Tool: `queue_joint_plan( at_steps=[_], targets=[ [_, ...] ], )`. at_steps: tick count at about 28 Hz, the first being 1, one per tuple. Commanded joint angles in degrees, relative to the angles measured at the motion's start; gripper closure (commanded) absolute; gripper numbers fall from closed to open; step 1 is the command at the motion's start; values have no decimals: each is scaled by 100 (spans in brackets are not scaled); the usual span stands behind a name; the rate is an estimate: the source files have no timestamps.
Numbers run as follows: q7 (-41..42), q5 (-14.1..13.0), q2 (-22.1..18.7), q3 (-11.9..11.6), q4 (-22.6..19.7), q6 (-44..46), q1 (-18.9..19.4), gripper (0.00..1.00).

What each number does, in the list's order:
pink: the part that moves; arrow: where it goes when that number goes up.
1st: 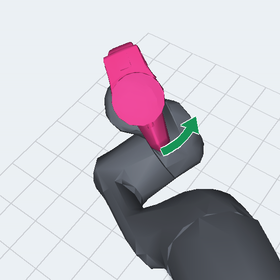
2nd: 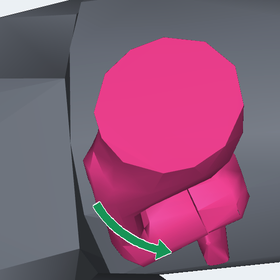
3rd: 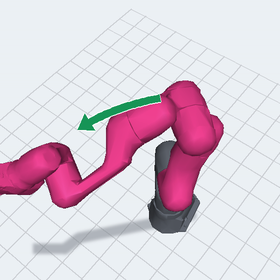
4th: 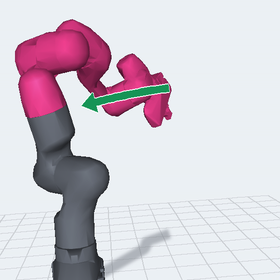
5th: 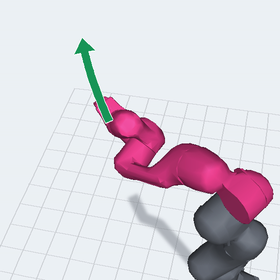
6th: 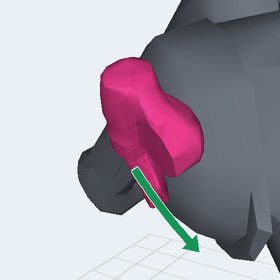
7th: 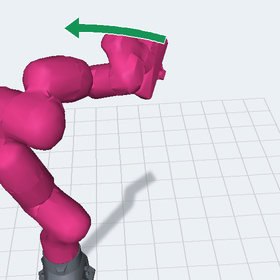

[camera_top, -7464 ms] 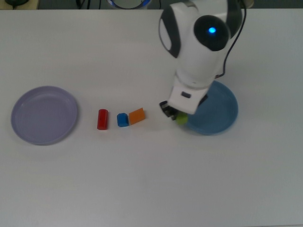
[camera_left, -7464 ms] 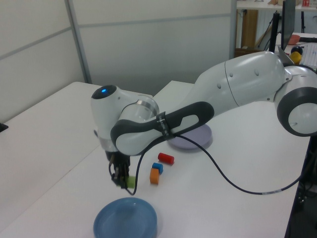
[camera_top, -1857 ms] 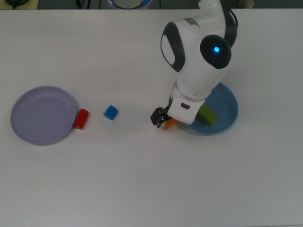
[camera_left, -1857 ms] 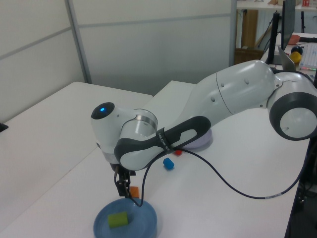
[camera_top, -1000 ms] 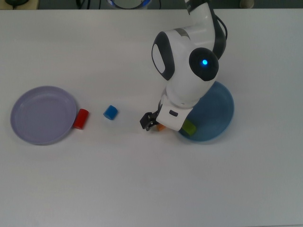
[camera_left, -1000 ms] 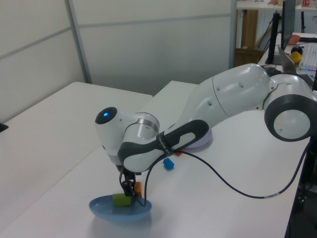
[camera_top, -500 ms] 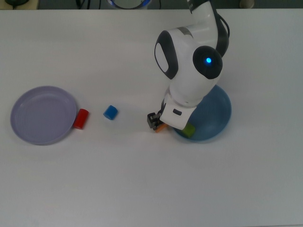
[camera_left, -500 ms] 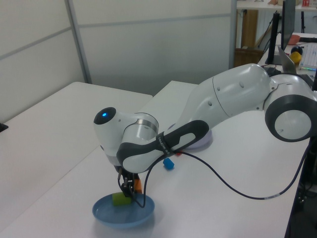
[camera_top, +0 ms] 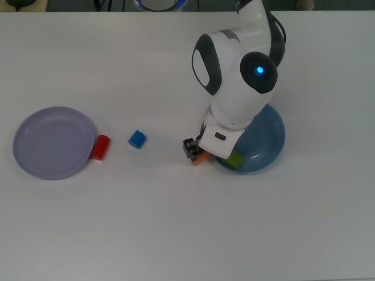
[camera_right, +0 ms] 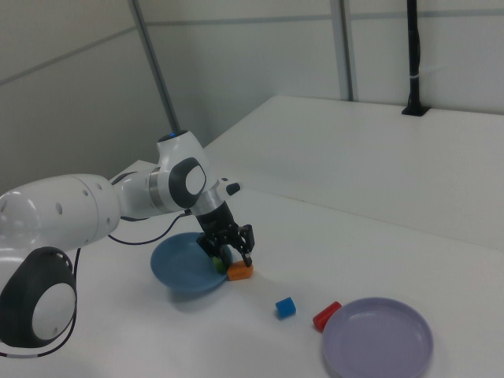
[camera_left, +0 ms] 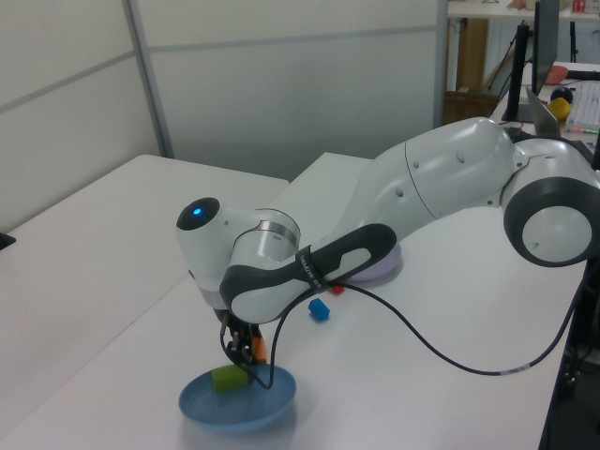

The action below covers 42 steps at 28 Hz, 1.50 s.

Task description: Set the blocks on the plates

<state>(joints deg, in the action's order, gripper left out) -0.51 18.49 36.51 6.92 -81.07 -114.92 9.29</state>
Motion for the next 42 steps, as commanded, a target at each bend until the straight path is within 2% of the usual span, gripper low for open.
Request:
queue_joint_plan(
  at_steps=[1, 8, 16, 17, 18, 20, 21, 32, 42],
  targets=[
    [-107, -38, -223, 20, -137, -119, 11, 100],
    [-107, -135, -390, 46, -137, -83, 11, 100],
    [-80, -135, -390, 29, -164, -74, -6, 100],
    [-80, -135, -390, 20, -164, -66, -6, 90],
    [-80, -135, -390, 11, -173, -66, -24, 72],
    [-107, -135, -364, 2, -181, -66, -50, 17],
    [-107, -126, -346, -6, -199, -66, -50, 0],
    [-116, -118, -276, -24, -243, -145, -85, 0],
    [-107, -82, -153, -33, -199, -241, -288, 0]
  ],
)
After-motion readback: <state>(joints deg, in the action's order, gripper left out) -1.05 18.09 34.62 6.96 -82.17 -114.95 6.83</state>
